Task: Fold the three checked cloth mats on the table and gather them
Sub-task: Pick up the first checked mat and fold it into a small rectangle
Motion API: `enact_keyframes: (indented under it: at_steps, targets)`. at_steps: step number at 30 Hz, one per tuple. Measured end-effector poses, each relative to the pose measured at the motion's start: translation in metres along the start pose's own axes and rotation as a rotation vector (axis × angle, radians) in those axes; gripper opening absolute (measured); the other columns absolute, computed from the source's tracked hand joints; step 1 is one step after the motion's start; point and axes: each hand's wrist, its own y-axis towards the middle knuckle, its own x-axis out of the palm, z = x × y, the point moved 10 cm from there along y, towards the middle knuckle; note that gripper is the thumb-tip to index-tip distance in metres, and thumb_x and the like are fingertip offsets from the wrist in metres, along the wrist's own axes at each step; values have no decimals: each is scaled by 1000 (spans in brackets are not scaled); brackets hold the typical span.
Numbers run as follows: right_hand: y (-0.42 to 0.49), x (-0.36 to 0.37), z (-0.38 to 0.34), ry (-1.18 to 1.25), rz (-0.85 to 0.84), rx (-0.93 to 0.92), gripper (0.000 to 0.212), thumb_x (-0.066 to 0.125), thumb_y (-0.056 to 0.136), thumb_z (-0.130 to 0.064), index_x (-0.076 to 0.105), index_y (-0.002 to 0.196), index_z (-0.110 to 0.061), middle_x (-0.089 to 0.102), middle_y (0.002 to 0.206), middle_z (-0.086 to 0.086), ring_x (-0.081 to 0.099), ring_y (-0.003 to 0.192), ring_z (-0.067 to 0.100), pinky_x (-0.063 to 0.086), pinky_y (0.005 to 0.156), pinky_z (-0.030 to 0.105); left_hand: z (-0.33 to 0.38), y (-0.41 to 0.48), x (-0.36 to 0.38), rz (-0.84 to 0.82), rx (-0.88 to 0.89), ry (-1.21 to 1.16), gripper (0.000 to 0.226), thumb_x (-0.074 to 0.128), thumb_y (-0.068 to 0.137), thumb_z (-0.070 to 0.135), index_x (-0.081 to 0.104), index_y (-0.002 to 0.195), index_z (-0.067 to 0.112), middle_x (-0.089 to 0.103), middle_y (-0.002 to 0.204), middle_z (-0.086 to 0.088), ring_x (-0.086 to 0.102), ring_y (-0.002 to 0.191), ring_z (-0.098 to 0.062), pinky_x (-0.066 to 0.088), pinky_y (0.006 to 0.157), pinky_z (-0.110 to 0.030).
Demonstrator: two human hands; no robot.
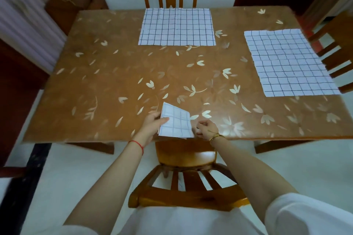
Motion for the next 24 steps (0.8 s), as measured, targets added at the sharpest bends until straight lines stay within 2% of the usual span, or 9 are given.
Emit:
enact_keyframes:
  at_steps: [3,4,6,8,10,13,18,21,24]
  targets:
    - [-40,5,-13,81,-106,-4,6,60,94,-19,59,100,-18,65,104,13,65,88,28,61,74,34,-1,-32,8,-8,-31,-117,21,63,93,13,66,112,23,67,113,-4,66,104,-31,56,85,-59]
    - [-63,8,-23,100,-142,-15,11,59,95,-21,59,104,-14,66,102,11,66,87,25,61,72,33,0,-42,12,-14,-19,-162,22,63,93,12,66,112,23,66,120,-6,65,108,-31,57,85,-55]
    - [-92,18,-27,88,-263,-34,18,58,96,-34,59,106,-19,67,110,8,64,103,25,56,91,41,2,-61,15,-5,25,-265,32,63,93,9,63,125,15,60,132,-8,63,114,-28,61,81,-40]
    - [-114,28,-25,144,-403,-1,25,53,97,-44,57,112,-25,65,113,3,59,111,22,47,103,45,0,-81,15,14,46,-368,40,63,93,8,58,132,9,60,133,-10,62,118,-27,60,82,-35]
    - [-130,37,-25,246,-500,9,36,55,95,-47,57,122,-24,67,118,3,60,114,21,47,103,44,-5,-104,13,45,56,-446,37,62,93,8,59,130,9,64,129,-11,62,118,-27,57,89,-39]
    - [-153,52,-29,285,-601,-23,40,57,96,-38,55,131,-18,66,125,6,63,112,21,53,91,36,-14,-134,6,123,81,-520,26,59,95,7,61,122,9,67,123,-12,63,114,-27,55,91,-39]
    - [-182,70,-35,216,-601,-138,37,61,95,-19,56,130,-6,70,113,7,68,99,22,58,73,32,-48,-184,-29,316,126,-622,35,60,96,10,59,130,6,68,122,-10,67,106,-22,58,83,-33]
    - [-199,87,-36,116,-606,-232,34,63,93,-17,60,125,-5,69,116,12,67,101,26,57,75,35,-76,-214,-55,457,139,-685,35,60,95,10,60,130,4,68,120,-11,68,98,-19,59,80,-29]
    - [-221,110,-38,-8,-595,-336,17,65,92,-18,70,108,-13,72,106,8,69,100,27,57,79,38,-102,-242,-81,584,140,-713,34,60,95,11,60,129,7,69,115,-10,68,93,-18,57,73,-27]
